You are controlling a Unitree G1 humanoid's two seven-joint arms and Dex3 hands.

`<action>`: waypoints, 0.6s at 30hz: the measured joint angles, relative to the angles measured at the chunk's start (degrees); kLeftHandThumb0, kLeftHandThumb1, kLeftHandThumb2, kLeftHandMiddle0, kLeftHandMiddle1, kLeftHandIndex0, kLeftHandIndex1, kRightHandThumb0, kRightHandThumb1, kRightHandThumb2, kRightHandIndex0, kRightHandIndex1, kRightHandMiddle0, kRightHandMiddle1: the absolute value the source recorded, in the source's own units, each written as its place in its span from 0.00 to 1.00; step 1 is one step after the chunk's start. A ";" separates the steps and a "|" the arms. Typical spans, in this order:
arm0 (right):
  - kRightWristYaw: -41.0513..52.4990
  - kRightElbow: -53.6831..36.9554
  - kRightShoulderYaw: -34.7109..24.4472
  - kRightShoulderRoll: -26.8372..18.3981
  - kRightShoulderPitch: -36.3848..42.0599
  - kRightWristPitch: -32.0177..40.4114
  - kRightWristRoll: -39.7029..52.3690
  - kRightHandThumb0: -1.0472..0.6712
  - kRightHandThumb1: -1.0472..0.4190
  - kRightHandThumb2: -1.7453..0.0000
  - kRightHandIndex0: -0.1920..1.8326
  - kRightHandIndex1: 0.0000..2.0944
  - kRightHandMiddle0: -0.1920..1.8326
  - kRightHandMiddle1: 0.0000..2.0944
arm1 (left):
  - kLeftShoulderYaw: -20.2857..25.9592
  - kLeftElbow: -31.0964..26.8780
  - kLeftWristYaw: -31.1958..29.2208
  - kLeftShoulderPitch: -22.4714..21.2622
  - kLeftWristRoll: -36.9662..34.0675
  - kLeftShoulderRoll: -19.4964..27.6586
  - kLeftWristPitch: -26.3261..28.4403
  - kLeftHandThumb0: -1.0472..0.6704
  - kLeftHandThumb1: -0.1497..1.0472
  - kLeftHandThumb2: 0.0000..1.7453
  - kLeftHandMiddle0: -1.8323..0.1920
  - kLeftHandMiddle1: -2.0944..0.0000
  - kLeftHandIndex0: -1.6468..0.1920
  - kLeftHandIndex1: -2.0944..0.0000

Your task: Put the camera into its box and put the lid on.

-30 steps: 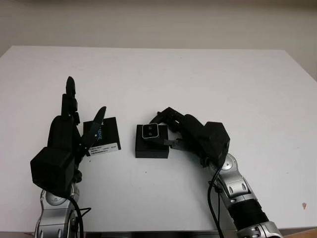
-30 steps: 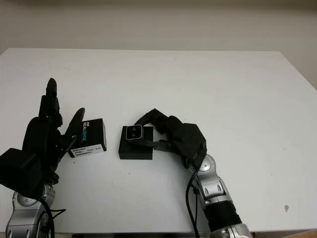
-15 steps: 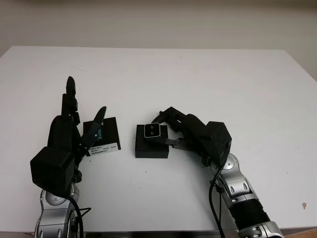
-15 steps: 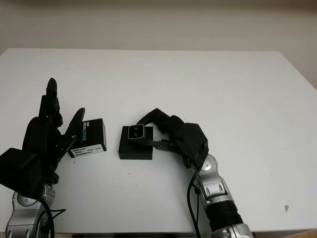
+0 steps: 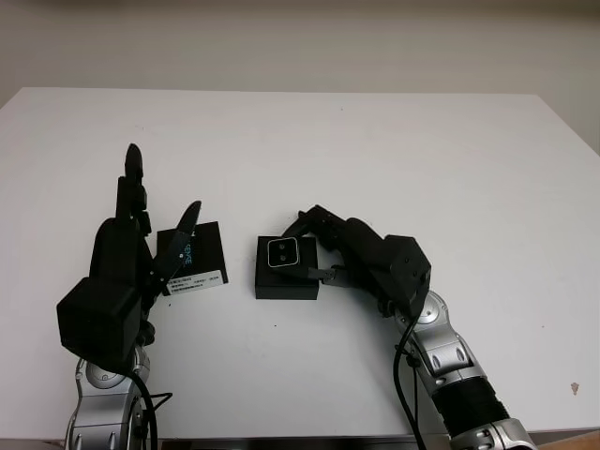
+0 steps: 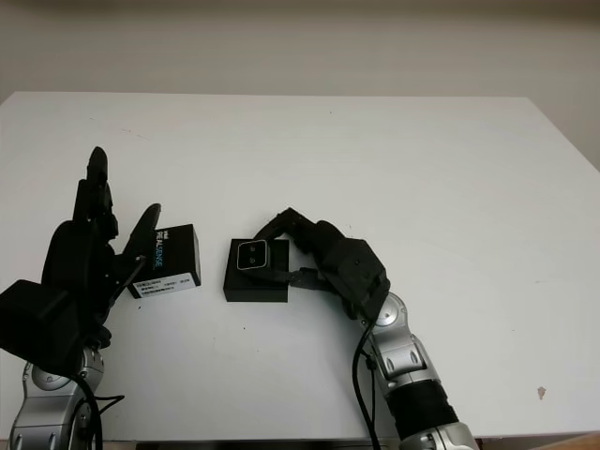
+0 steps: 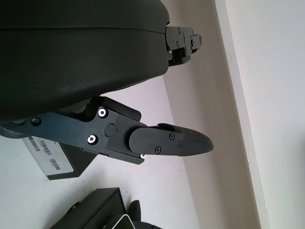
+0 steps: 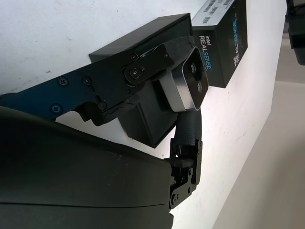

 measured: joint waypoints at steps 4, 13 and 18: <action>-0.09 0.44 0.00 0.00 0.00 -0.60 -0.08 0.34 0.07 0.97 0.18 0.03 0.24 0.80 | 0.01 -0.02 0.00 0.16 0.01 0.00 0.00 0.30 1.00 0.16 0.95 0.97 0.94 0.97; -0.59 0.08 0.36 -0.17 0.02 -0.15 -0.69 0.31 0.07 0.97 0.15 0.02 0.16 0.69 | 0.35 -0.03 -0.51 0.17 -0.69 0.07 -0.01 0.30 1.00 0.16 0.95 0.98 0.94 0.98; 0.41 -1.07 1.41 -1.27 0.07 0.25 -2.09 0.23 0.10 0.97 0.04 0.02 0.10 0.29 | 0.41 -0.04 -0.51 0.24 -0.52 0.19 -0.01 0.30 1.00 0.16 0.95 0.97 0.94 0.97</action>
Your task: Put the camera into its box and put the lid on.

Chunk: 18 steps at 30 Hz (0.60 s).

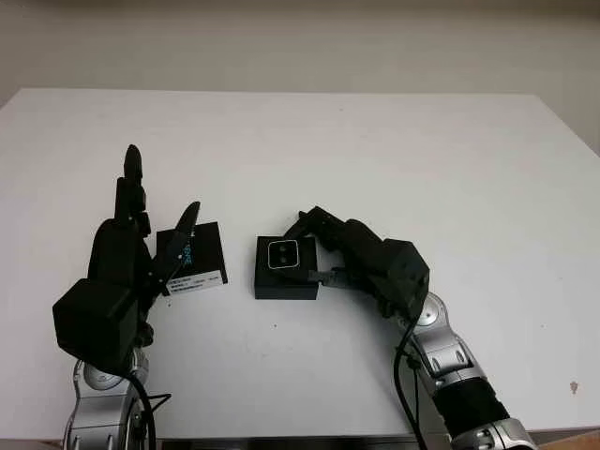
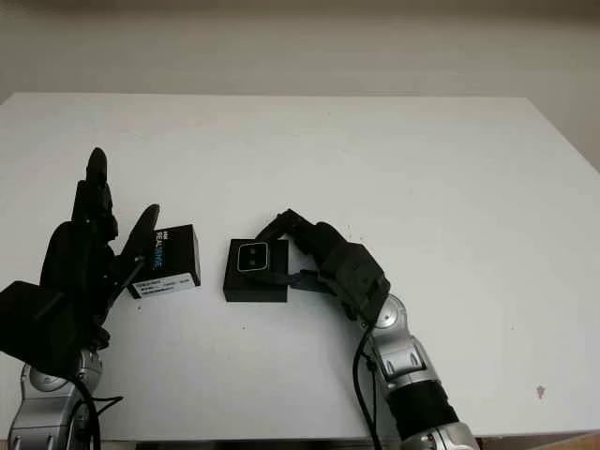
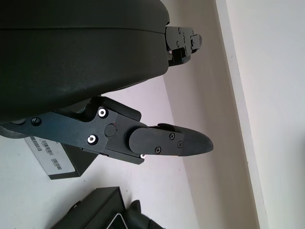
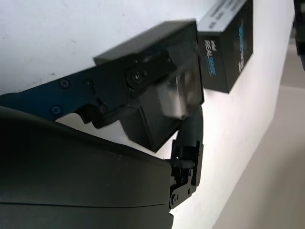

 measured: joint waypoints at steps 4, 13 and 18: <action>0.27 -1.26 0.73 -0.98 0.64 -0.58 -1.05 0.22 0.10 0.97 0.00 0.01 0.09 0.14 | 0.09 -0.01 -0.01 0.01 -0.10 0.01 0.00 0.29 1.00 0.15 0.95 0.97 0.94 0.97; 2.04 -4.09 0.84 -1.81 2.49 -0.77 0.25 0.19 0.10 0.97 0.00 0.00 0.04 0.08 | 0.14 -0.04 -0.03 0.01 -0.21 0.00 0.02 0.29 1.00 0.15 0.95 0.97 0.94 0.97; 3.25 -7.55 0.35 -2.44 2.68 -0.75 1.45 0.18 0.10 0.97 0.00 0.00 0.02 0.05 | 0.11 -0.05 -0.01 0.01 0.01 0.00 0.03 0.30 1.00 0.16 0.95 0.97 0.94 0.97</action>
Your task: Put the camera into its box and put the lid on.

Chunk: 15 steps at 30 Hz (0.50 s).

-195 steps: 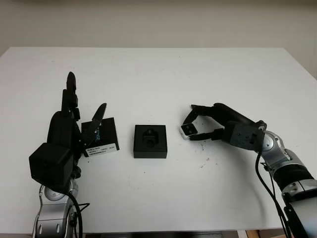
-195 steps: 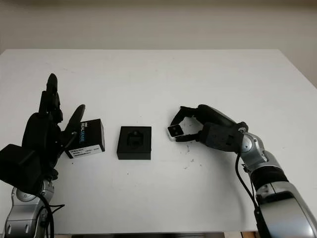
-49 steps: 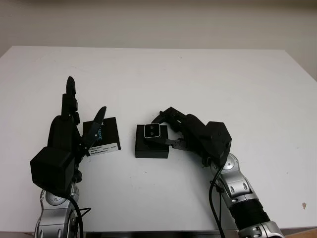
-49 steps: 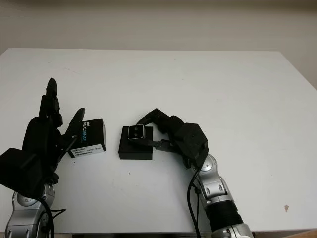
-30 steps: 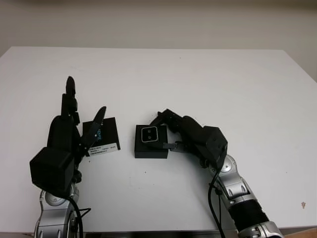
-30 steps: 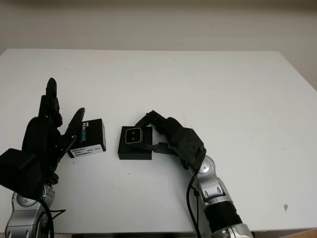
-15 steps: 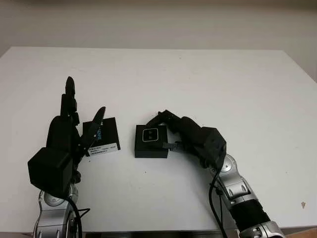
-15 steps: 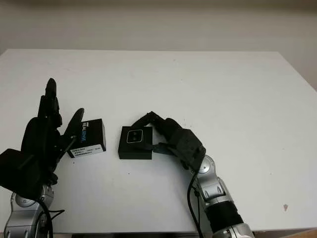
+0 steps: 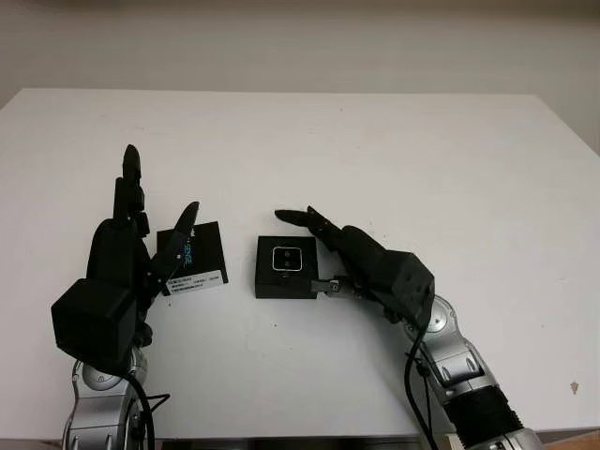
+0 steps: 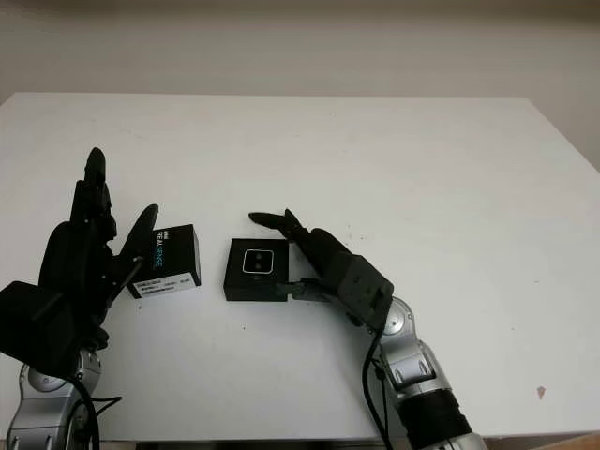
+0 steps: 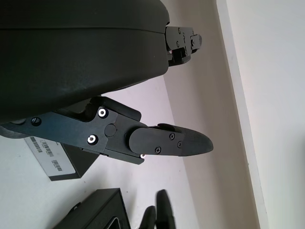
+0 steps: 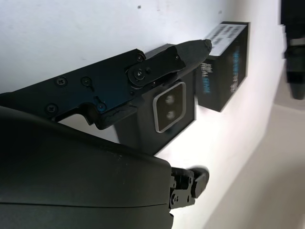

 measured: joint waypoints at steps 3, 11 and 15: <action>0.29 -2.60 -0.86 -0.96 -0.01 -0.05 0.57 0.16 0.06 0.96 0.00 0.00 0.02 0.05 | 0.02 0.00 0.00 0.00 0.30 0.08 -0.02 0.31 1.00 0.16 0.95 0.97 0.94 0.97; -0.86 -8.05 -9.19 -0.29 -1.91 1.90 11.47 0.16 0.00 0.93 0.01 0.01 0.01 0.03 | 3.33 -0.53 -1.56 -0.17 -0.53 3.72 0.73 0.31 1.00 0.12 0.91 0.96 0.90 0.96; -1.36 -9.25 -12.54 -0.39 -5.06 4.57 15.78 0.13 0.00 0.88 0.00 0.00 0.00 0.02 | 6.36 -0.90 -4.68 -0.94 0.97 10.44 0.91 0.28 0.99 0.06 0.85 0.96 0.86 0.95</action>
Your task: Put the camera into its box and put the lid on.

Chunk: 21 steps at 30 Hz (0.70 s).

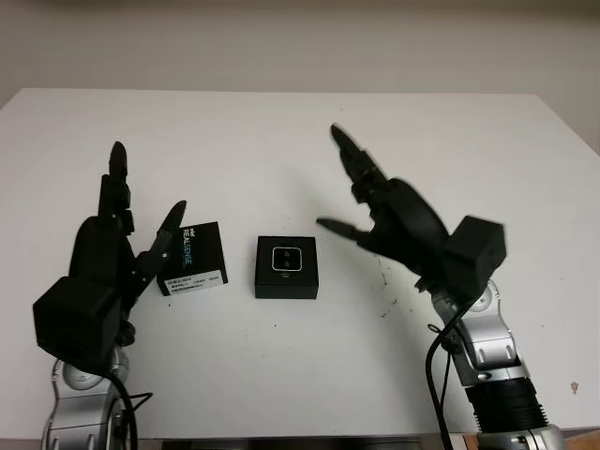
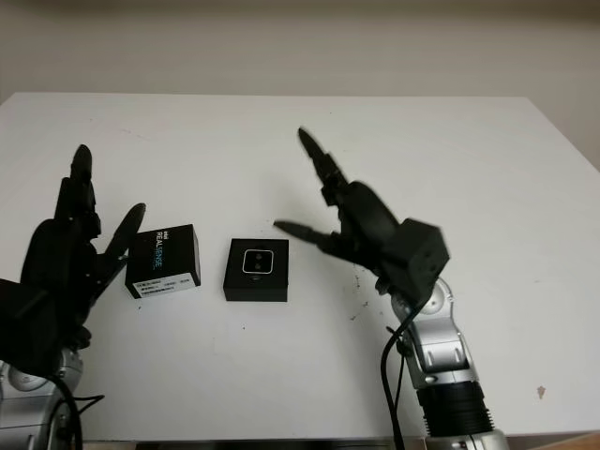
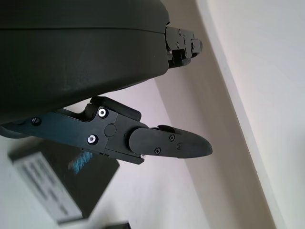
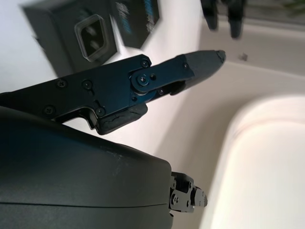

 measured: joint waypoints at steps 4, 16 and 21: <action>1.52 0.30 -2.90 -0.73 -3.07 3.95 4.61 0.11 0.00 0.85 0.00 0.01 0.01 0.01 | 1.96 0.78 -6.39 -0.19 2.80 9.84 -0.35 0.22 0.96 0.04 0.85 0.97 0.86 0.96; 4.01 6.28 -12.14 -1.24 -8.11 16.22 19.60 0.14 0.00 0.67 0.00 0.00 0.00 0.00 | 1.91 10.96 -18.90 -0.06 6.61 25.75 -8.44 0.10 0.89 0.03 0.91 0.98 0.91 0.98; 2.17 6.38 -13.67 -1.20 -9.28 19.72 21.95 0.15 0.00 0.67 0.00 0.00 0.00 0.00 | -2.55 16.71 -20.78 -2.38 6.60 25.74 -8.71 0.10 0.89 0.03 0.94 0.99 0.94 0.99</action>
